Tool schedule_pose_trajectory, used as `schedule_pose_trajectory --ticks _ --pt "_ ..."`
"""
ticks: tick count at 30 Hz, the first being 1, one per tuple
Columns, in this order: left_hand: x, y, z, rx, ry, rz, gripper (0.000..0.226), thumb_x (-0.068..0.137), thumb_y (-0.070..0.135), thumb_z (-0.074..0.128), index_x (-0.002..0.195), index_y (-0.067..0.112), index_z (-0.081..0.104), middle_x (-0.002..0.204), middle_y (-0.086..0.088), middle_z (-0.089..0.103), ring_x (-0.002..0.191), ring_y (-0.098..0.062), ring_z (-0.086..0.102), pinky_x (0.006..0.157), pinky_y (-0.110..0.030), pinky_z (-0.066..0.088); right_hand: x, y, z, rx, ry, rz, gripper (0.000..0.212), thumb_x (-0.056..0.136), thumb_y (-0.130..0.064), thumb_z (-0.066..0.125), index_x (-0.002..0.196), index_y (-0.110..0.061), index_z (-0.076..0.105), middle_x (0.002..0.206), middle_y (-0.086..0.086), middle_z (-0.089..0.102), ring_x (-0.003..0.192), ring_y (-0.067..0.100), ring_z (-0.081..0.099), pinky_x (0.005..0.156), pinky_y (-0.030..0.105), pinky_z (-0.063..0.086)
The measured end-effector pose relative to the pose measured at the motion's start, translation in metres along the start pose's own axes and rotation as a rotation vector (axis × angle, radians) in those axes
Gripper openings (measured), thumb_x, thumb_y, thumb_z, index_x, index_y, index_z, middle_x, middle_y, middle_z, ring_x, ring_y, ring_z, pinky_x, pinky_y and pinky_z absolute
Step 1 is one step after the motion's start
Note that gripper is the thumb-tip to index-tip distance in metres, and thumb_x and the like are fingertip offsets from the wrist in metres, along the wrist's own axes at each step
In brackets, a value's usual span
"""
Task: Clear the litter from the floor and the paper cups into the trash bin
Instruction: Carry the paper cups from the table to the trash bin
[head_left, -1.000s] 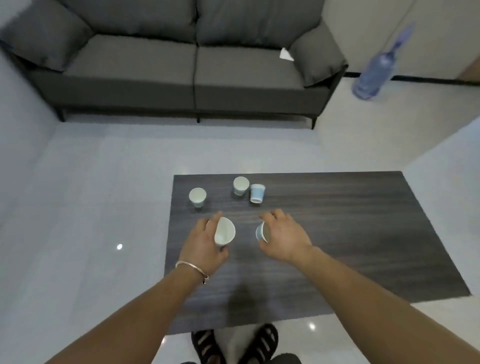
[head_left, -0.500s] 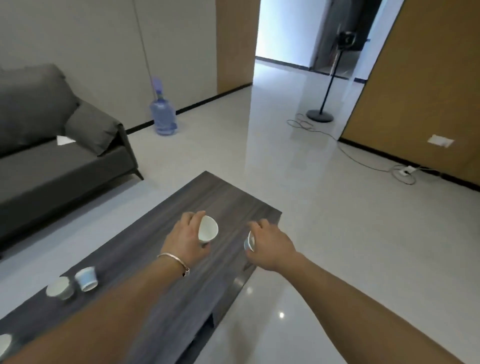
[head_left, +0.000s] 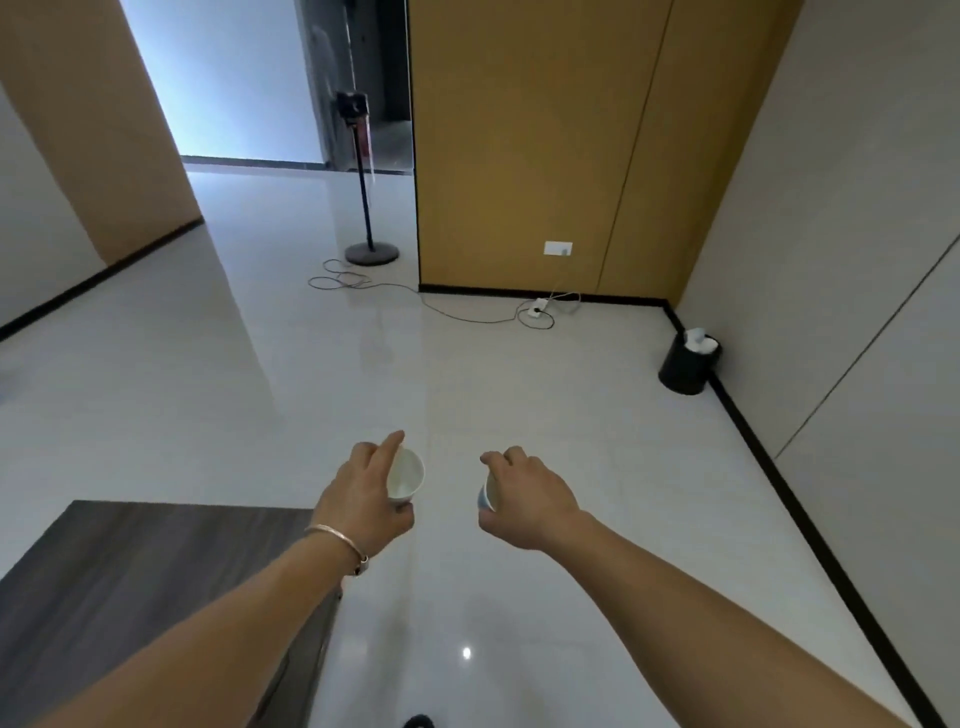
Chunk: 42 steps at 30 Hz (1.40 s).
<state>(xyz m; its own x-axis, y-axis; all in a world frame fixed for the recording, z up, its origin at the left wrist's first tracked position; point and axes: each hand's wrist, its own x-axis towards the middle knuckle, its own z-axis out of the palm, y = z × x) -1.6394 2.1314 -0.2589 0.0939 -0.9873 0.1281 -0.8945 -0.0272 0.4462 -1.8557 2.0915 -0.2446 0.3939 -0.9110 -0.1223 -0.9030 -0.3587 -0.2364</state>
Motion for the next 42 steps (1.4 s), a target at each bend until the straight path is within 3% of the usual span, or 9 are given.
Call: schedule_pose_trajectory --ticks 9,17,29,42 --pt "0.19 0.097 0.067 0.008 -0.09 0.255 0.077 0.074 0.039 0.067 0.141 0.028 0.03 0.128 0.002 0.041 0.103 -0.021 0.053 0.079 -0.029 0.049 0.084 0.145 -0.055 0.034 0.075 0.287 0.069 0.086 -0.043 0.058 0.147 -0.024 0.029 0.139 0.004 0.041 0.119 0.027 0.047 0.087 0.036 0.047" --pt "0.316 0.237 0.164 0.012 -0.191 0.464 0.077 0.073 0.04 0.068 0.14 0.027 0.031 0.125 0.001 0.042 0.103 -0.021 0.053 0.079 -0.028 0.049 0.121 0.31 -0.087 0.084 0.1 0.478 0.073 0.087 -0.042 0.059 0.149 -0.024 0.026 0.14 0.004 0.039 0.122 0.027 0.045 0.092 0.037 0.047" --pt "0.458 0.416 0.286 -0.053 -0.268 0.472 0.078 0.072 0.041 0.067 0.14 0.026 0.03 0.126 0.0 0.039 0.106 -0.022 0.051 0.081 -0.028 0.048 0.186 0.551 -0.163 0.063 0.05 0.567 0.072 0.087 -0.04 0.057 0.149 -0.022 0.026 0.14 0.005 0.039 0.121 0.027 0.044 0.094 0.036 0.047" --pt "0.72 0.537 0.417 -0.067 -0.36 0.564 0.079 0.07 0.044 0.063 0.139 0.025 0.03 0.126 0.001 0.039 0.107 -0.021 0.05 0.082 -0.027 0.048 0.379 0.767 -0.22 0.065 0.017 0.661 0.073 0.088 -0.041 0.058 0.15 -0.021 0.026 0.142 0.005 0.037 0.125 0.028 0.043 0.096 0.036 0.043"
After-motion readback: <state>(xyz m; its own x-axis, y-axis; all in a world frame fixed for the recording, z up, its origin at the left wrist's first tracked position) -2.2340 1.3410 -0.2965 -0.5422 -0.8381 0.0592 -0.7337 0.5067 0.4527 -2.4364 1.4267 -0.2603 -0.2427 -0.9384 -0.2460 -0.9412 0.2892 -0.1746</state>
